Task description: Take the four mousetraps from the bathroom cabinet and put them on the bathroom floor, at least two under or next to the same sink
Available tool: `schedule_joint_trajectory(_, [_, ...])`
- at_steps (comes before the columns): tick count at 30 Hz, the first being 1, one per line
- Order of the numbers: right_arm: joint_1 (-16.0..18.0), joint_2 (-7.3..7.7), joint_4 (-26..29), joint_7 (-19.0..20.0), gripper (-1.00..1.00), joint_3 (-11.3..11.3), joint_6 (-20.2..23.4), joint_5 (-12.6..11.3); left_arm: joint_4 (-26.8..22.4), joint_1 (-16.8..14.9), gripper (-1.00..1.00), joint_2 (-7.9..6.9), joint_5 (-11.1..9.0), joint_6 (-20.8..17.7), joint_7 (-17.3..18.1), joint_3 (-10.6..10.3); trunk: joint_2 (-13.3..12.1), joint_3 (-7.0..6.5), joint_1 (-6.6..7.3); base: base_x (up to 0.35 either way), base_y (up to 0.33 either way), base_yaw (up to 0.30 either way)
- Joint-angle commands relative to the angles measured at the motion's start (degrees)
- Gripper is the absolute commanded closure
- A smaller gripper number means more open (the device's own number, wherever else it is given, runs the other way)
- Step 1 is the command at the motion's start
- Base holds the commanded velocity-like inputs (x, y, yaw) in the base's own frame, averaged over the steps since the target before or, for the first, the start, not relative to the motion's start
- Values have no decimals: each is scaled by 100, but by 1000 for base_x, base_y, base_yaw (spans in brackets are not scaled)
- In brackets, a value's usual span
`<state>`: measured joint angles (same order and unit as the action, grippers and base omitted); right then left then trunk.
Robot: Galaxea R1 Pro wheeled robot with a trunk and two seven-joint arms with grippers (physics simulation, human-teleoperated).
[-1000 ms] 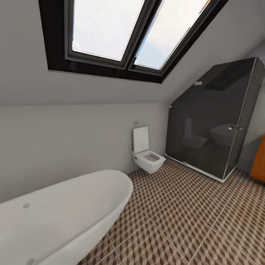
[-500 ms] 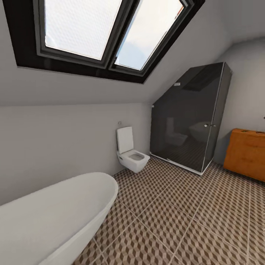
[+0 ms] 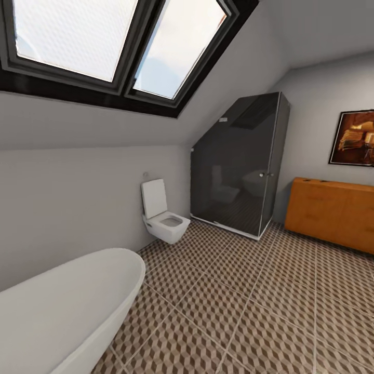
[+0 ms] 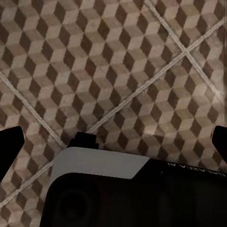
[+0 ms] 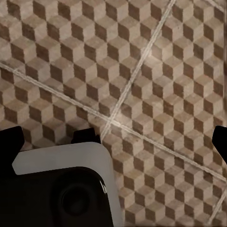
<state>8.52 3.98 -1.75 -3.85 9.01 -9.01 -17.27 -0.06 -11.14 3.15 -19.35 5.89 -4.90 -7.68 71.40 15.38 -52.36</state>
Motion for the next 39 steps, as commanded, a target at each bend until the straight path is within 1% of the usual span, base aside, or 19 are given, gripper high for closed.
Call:
schedule_joint_trajectory(1, [8,-2,-19,-2,-100,48,-31,-49,3,-2,-100,1,-42,17,-20,-49,4,7,0,0,0,-296])
schedule_joint_trajectory(39, [8,-2,-19,-2,-100,48,-31,-49,6,-2,-100,8,-36,1,-11,-49,4,7,0,0,0,-296])
